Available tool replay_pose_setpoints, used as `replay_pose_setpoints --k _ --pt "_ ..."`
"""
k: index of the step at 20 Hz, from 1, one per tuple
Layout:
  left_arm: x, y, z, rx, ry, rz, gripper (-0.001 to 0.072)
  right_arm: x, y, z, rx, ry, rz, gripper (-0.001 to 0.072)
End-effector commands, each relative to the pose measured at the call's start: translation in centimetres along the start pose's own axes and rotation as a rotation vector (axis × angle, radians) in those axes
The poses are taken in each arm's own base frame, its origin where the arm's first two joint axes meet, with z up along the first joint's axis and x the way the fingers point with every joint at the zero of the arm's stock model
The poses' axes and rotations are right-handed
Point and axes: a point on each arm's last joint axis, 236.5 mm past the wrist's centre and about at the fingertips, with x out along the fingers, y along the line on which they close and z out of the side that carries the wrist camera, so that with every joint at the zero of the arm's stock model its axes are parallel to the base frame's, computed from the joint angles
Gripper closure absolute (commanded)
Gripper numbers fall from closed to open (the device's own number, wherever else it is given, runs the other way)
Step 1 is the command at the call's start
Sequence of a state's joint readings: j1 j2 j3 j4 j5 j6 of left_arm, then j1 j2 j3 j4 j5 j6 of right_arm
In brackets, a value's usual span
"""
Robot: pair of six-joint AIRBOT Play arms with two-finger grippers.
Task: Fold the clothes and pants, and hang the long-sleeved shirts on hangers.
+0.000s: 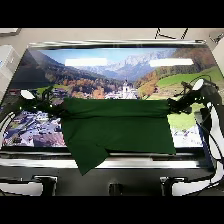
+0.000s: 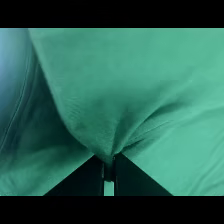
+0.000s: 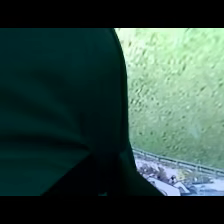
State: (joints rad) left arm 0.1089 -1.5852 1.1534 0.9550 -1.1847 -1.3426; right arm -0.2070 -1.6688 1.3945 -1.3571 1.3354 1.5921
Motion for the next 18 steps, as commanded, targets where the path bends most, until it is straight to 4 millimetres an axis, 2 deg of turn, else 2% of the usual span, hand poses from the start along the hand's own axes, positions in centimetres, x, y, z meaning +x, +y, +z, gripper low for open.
replay_pose_setpoints --k 1,3,4,5,6,7,8,9,10,11,12,15,18 --pt "0.7 0.6 -0.7 -0.031 0.012 0.004 0.0685 1.1 -0.1 -2.4 0.005 0.093 0.006 0.0672" --pt "0.6 0.5 -0.3 -0.05 0.0 0.002 0.068 1.4 -0.2 -2.6 0.007 0.098 0.006 0.0665" --pt "0.2 0.4 -0.1 -0.061 -0.004 -0.003 0.0573 1.2 -0.2 -2.2 0.02 0.079 0.006 0.0568" --pt "-0.5 0.2 0.0 -0.063 -0.001 -0.012 0.0369 0.6 -0.3 -2.1 0.03 0.077 0.008 0.0392" --pt "-1.6 0.1 0.2 -0.06 0.007 -0.021 0.0242 -0.6 -0.7 -1.9 0.04 0.079 0.012 0.0311" --pt "-3.2 0.2 0.4 -0.061 0.007 -0.032 0.0243 -2.0 -1.5 -1.7 0.057 0.078 0.015 0.0212" --pt "-4.9 0.5 0.4 -0.064 0.006 -0.035 0.0243 -3.8 -2.8 -1.6 0.085 0.076 0.021 0.0149" --pt "-6.6 1.2 -0.1 -0.072 0.012 -0.027 0.0243 -5.3 -4.2 -2.1 0.121 0.09 0.026 0.014" --pt "-7.6 2.1 -1.4 -0.08 0.034 -0.002 0.0243 -6.0 -5.4 -3.0 0.155 0.107 0.03 0.014" --pt "-7.9 3.1 -3.0 -0.087 0.064 0.03 0.0243 -6.3 -6.4 -4.4 0.176 0.134 0.037 0.0136" --pt "-7.6 4.0 -5.2 -0.089 0.101 0.063 0.0243 -6.0 -7.0 -5.7 0.188 0.159 0.043 0.0101" --pt "-3.8 4.3 -12.7 -0.12 0.194 0.021 0.0248 -4.0 -7.3 -9.9 0.187 0.233 0.046 0.008" --pt "-0.8 3.5 -18.8 -0.14 0.249 -0.057 0.025 -2.7 -7.0 -11.6 0.197 0.244 0.055 0.0081"
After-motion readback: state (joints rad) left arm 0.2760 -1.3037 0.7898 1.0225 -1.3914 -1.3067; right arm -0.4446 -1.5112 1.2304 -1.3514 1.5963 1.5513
